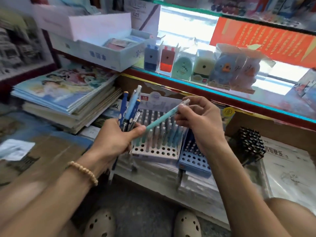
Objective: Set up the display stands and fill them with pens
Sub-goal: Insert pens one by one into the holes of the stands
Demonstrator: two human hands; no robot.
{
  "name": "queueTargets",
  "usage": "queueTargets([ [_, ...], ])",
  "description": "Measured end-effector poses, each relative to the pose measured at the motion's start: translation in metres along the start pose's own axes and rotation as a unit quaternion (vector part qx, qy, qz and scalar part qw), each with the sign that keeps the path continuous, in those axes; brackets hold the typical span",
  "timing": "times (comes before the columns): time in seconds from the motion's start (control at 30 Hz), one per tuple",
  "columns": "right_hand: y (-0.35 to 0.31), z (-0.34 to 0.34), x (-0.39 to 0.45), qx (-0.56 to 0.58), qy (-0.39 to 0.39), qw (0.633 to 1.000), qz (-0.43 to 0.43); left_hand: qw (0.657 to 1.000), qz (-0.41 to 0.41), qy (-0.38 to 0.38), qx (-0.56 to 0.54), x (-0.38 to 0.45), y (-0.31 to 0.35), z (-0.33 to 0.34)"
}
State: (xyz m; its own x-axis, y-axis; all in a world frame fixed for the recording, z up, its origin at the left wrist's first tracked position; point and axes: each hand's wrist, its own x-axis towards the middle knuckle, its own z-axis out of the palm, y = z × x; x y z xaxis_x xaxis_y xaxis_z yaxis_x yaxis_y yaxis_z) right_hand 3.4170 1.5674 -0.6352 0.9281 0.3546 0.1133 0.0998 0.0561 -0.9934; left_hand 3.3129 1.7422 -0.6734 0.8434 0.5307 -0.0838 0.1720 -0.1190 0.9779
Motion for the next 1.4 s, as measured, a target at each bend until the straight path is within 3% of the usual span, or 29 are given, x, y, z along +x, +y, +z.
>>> queueTargets([
  [0.13,0.004,0.020,0.011,-0.112,0.006,0.992,-0.057,0.997,0.029,0.038,0.053,0.006,0.013,-0.029],
  [0.37,0.029,0.058,0.024,-0.326,-0.043,0.934,-0.141,0.991,-0.007,0.000,-0.136,0.017,0.022,-0.049],
  [0.53,0.034,0.068,0.033,-0.424,-0.074,0.891,-0.143,0.986,0.018,-0.005,-0.168,0.022,0.026,-0.051],
  [0.67,0.041,0.079,0.034,-0.467,-0.097,0.870,-0.127,0.983,0.031,0.053,-0.171,0.025,0.022,-0.061],
  [0.87,0.052,0.085,0.034,-0.491,-0.101,0.860,-0.097,0.979,0.032,0.077,-0.184,0.027,0.018,-0.069],
  [1.07,0.050,0.090,0.034,-0.511,-0.107,0.844,-0.122,0.985,0.023,0.068,-0.155,0.029,0.009,-0.070],
  [1.3,0.045,0.096,0.028,-0.584,-0.139,0.787,-0.143,0.988,0.008,0.051,-0.147,0.027,0.005,-0.068],
  [1.37,0.041,0.092,0.026,-0.567,-0.112,0.797,-0.174,0.986,0.010,0.052,-0.156,0.026,0.005,-0.066],
  [1.4,0.038,0.090,0.024,-0.525,-0.086,0.828,-0.179,0.986,0.012,0.051,-0.159,0.025,0.006,-0.064],
])
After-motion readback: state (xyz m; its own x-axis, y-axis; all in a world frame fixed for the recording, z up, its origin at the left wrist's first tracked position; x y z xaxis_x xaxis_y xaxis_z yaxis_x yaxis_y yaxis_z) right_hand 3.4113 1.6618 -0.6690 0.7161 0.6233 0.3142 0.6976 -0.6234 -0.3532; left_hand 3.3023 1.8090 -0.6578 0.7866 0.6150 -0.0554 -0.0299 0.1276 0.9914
